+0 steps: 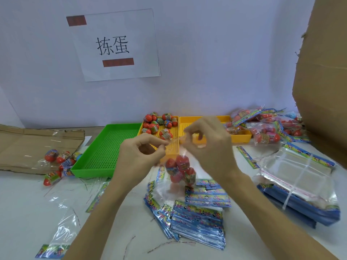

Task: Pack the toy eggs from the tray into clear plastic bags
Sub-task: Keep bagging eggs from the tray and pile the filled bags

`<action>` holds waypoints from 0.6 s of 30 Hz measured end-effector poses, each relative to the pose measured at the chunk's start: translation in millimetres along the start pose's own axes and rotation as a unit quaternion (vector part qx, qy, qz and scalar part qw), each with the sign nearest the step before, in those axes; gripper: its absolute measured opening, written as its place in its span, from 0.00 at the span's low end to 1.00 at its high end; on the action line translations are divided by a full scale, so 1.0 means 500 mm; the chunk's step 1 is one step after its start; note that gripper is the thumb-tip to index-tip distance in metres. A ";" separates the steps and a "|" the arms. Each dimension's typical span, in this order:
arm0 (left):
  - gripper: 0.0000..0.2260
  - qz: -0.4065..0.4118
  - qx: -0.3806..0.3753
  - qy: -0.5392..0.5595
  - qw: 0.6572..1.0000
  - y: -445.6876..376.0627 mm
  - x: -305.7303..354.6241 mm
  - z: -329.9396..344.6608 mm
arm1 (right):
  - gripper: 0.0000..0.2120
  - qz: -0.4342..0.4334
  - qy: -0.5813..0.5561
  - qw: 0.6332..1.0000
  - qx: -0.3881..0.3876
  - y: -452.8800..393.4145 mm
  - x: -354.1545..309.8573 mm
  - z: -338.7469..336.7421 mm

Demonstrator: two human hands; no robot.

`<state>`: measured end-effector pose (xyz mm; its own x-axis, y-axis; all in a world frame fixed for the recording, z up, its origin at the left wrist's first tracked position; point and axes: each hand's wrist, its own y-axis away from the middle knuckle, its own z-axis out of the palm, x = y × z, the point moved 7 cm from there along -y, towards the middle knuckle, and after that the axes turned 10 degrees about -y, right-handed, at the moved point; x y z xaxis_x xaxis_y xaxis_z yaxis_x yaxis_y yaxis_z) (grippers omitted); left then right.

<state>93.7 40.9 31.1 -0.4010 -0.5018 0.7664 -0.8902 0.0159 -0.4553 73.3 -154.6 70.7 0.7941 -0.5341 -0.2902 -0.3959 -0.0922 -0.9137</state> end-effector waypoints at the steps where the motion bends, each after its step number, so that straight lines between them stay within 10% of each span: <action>1: 0.10 -0.021 0.007 0.005 1.000 -0.004 -0.012 -0.009 | 0.02 0.038 -0.002 0.999 0.027 -0.007 0.023 -0.020; 8: 0.08 -0.093 -0.013 0.067 0.993 -0.008 -0.045 -0.002 | 0.03 0.277 0.049 0.958 -0.052 0.027 0.205 -0.068; 18: 0.05 -0.109 -0.030 0.134 0.984 -0.008 -0.055 0.009 | 0.07 0.318 0.093 0.939 -0.090 0.060 0.248 -0.058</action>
<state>109.2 51.0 9.9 -0.2348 -0.2524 0.9387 -0.9693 -0.0114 -0.2455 146.7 -248.0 15.7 0.2839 -0.6647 -0.6910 -0.8476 0.1630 -0.5050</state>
